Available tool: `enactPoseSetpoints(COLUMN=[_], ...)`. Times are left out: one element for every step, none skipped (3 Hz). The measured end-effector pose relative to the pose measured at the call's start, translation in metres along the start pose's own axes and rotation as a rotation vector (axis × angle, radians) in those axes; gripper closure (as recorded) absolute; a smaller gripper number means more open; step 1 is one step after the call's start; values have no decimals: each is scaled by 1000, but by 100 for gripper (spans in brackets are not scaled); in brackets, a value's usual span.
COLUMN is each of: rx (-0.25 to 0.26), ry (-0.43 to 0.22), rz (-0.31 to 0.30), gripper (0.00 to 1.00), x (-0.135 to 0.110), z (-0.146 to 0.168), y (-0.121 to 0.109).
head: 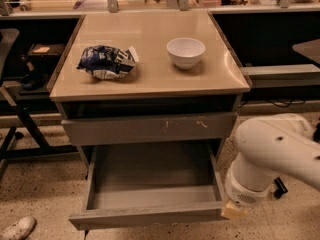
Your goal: Close middle drawer
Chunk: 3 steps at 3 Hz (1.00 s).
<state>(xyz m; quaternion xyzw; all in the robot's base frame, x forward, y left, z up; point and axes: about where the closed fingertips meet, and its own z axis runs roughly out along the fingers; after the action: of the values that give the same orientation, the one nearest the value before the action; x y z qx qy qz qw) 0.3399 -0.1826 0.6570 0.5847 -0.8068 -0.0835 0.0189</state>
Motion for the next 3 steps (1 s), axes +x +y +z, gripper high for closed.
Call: enactPoseSetpoints(rx=[-57,-109,-146], ry=[36,49,51], rz=[9,21,29], gripper=[100,100,100], x=[-9,-22,-31], z=[62,118,157], y=[1,-10,-18])
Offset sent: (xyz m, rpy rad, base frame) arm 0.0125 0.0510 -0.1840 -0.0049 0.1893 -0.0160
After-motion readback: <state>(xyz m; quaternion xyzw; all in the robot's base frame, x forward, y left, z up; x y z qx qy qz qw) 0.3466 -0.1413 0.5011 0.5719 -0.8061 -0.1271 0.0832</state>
